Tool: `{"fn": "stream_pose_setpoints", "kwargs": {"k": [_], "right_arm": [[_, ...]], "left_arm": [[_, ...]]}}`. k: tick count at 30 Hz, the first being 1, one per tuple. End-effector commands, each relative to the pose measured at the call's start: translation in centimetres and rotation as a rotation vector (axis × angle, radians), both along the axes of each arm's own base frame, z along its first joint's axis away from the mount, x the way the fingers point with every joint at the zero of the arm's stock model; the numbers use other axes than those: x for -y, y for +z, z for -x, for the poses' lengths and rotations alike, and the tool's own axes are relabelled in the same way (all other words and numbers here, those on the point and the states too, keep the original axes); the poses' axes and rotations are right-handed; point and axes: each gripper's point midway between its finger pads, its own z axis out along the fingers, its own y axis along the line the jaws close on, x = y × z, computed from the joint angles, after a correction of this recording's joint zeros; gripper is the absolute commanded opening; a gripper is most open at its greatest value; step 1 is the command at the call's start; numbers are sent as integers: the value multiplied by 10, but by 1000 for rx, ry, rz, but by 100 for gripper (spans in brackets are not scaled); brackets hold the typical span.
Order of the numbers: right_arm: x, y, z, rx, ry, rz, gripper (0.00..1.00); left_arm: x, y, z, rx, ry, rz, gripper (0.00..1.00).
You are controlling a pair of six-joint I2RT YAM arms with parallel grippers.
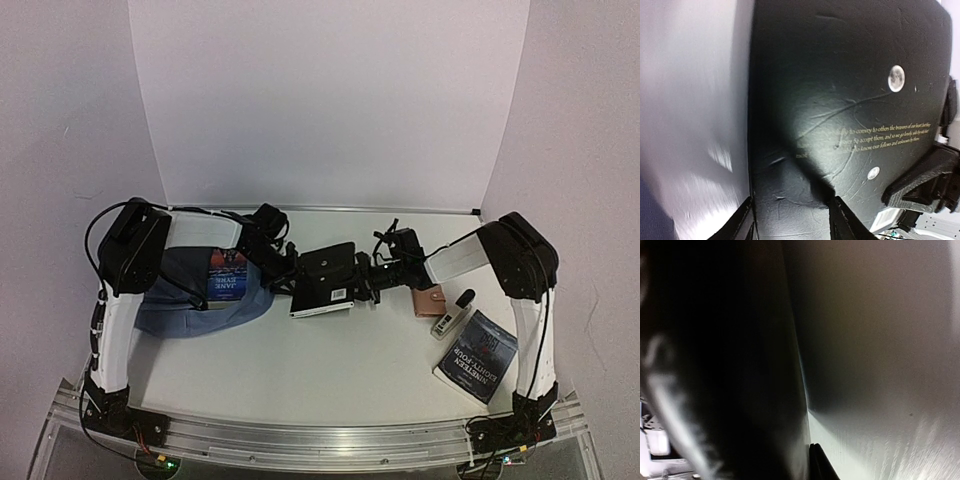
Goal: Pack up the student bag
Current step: Pick up the book from the center of the board, then place the book in the student bag.
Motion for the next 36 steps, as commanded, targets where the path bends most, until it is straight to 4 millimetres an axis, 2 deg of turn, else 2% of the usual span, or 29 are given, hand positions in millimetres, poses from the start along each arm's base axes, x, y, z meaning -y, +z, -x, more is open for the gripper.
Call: {"fn": "stream_pose_setpoints", "kwargs": {"k": [1,5,8,10,13,16,18,20,23,26,28,33,36], "right_arm": [[-21,46,28,164,160,7,0],[-13,68,19,235,145,-5,0],[-9,94,15,305,146,-31,0],[-8,112,13,350,151,-51,0],[-7,137,12,424,159,-48,0],[-6,155,8,477,148,-34,0],[-4,166,6,507,134,-31,0],[-4,177,6,523,128,-38,0],[-5,185,6,526,130,-50,0],[-6,189,6,529,131,-55,0],[-6,192,6,532,134,-63,0],[-8,203,10,549,148,-82,0],[-9,206,13,556,155,-88,0]], "left_arm": [[40,112,13,211,-109,132,54],[14,145,13,268,-49,36,62],[-10,169,13,315,20,-35,72],[-32,179,12,323,80,-103,76],[-79,188,8,307,215,-250,78],[-143,184,9,275,338,-494,79],[-170,182,9,258,387,-585,78],[-187,176,9,234,408,-647,77],[-195,161,9,191,396,-707,72],[-194,136,11,117,371,-751,66],[-204,122,15,69,378,-833,61],[-236,98,16,9,393,-1031,60],[-253,87,14,-16,386,-1116,64]]}}
